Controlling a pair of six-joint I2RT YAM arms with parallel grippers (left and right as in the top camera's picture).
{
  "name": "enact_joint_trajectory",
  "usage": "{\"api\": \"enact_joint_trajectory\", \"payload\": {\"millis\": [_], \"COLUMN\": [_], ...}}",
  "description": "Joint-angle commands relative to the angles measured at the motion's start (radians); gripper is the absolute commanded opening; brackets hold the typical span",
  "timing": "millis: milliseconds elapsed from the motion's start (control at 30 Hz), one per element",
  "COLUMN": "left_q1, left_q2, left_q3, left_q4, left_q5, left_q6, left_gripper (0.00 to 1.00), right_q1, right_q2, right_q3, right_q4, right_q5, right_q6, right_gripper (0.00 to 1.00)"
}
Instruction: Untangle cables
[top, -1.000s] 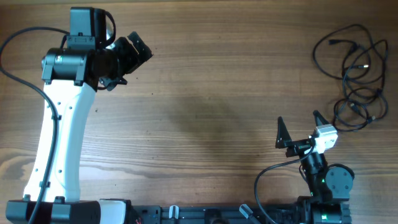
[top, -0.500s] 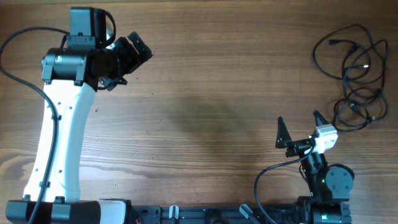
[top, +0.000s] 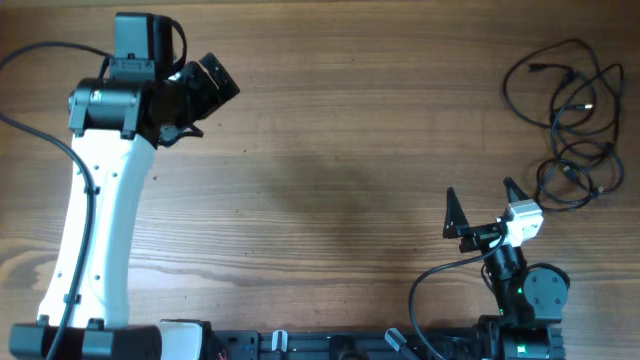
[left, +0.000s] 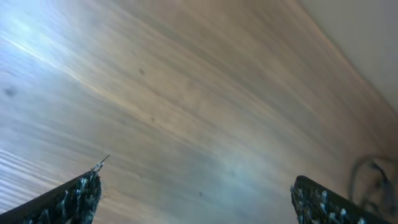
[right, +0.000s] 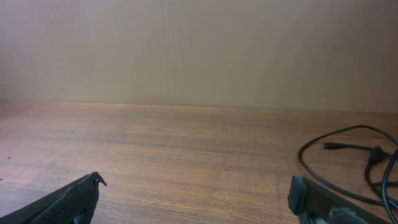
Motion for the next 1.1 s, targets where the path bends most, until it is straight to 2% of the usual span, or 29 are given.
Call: {"api": "enact_joint_trajectory", "payload": {"millis": [0,267,367,533,800,1067], "left_q1": [-0.031,-0.028,-0.019,-0.002,0.001,0.006], "left_q2": [-0.138,-0.52,-0.689,-0.915,-1.21,-1.378], "left_q3": [-0.107,-0.562,-0.797,-1.077,-1.418,-1.57], "left_q4": [0.119,0.559,0.762,0.943,1.166,1.183], "left_q5": [-0.162,-0.154,-0.149,-0.143,-0.144,-0.151], "left_q6": [0.031,0.214,0.221,0.222,0.222,0.221], "left_gripper": [1.0,1.0,1.0,1.0,1.0,1.0], "right_q1": [0.006,0.006,0.006,0.006,0.006,0.006], "right_q2": [-0.01,-0.01,-0.01,-0.01,-0.01,-0.01], "right_q3": [-0.002,-0.002,-0.002,-0.002,-0.002,-0.002], "right_q4": [0.004,0.004,0.004,0.004,0.004,0.004], "right_q5": [0.014,0.014,0.014,0.014,0.014,0.014], "right_q6": [0.013,0.014,0.014,0.014,0.013,0.013], "right_gripper": [1.0,1.0,1.0,0.99,1.0,1.0]}}
